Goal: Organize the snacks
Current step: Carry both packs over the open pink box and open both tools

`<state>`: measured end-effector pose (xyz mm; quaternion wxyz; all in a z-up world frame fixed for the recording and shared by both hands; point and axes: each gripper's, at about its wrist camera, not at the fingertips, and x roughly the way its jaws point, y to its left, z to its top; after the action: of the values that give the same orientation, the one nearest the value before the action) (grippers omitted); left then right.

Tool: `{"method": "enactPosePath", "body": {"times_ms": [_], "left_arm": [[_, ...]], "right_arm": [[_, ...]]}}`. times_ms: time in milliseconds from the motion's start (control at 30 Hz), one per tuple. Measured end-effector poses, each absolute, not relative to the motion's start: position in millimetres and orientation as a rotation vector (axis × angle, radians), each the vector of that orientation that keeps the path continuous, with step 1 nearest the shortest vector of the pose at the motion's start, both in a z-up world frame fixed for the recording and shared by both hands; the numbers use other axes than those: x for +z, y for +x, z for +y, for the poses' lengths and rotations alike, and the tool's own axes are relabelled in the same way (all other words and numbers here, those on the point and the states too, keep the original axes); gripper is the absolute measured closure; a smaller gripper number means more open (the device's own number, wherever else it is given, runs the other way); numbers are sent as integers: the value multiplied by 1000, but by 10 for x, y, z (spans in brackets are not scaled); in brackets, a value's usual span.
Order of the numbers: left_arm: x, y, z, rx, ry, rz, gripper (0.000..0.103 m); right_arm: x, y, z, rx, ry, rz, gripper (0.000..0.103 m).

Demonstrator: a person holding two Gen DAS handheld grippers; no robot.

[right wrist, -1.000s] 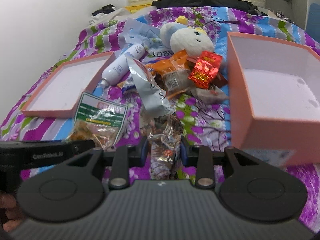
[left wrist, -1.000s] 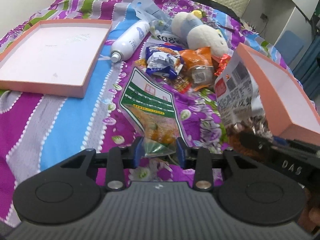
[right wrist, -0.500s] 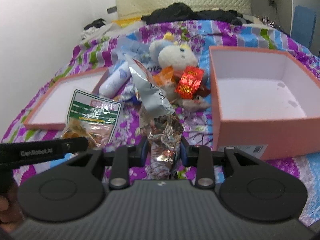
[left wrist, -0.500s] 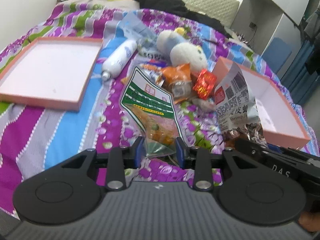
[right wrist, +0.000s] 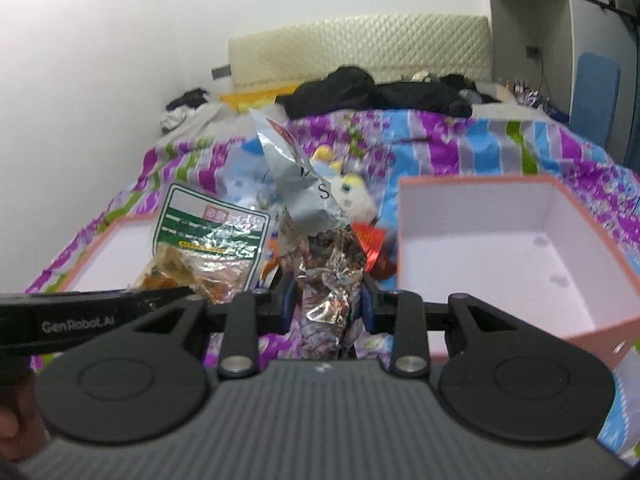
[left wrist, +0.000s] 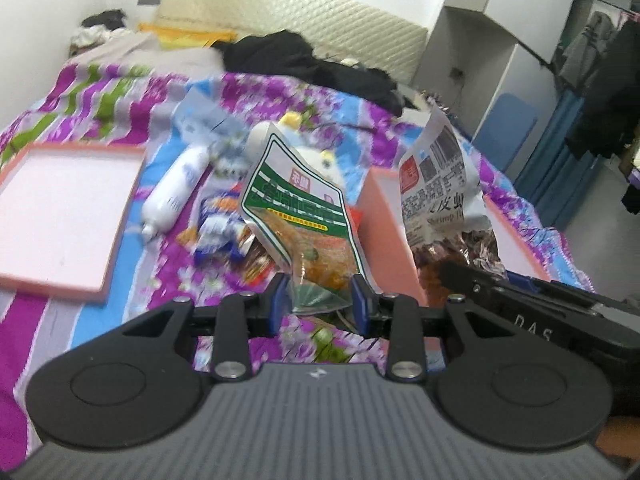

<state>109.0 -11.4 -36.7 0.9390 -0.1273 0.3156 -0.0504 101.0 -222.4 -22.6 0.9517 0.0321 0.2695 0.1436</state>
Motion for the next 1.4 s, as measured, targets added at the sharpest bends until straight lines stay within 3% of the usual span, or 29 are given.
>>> {"method": "enactPosePath", "body": {"times_ms": [400,633,800,1133,1400], "left_arm": [[651,1520,-723,-240,-172,486,64],[914,1926,-1221,-334,-153,511,64],[771,2334,-1666,-385,-112,615,64],[20,3016,-2362,-417,-19,847,65],[-428,3406,-2578,-428,27,1007,64]], "right_arm": [[536,1321,-2828,189,0,349,68],[667,1542,-3243,107,20,326,68],[411,1772,-3644,19,9,404,67],[-632,2303,-4062,-26,23,752,68],[-1008,2437,-4126,-26,63,945,67]]}}
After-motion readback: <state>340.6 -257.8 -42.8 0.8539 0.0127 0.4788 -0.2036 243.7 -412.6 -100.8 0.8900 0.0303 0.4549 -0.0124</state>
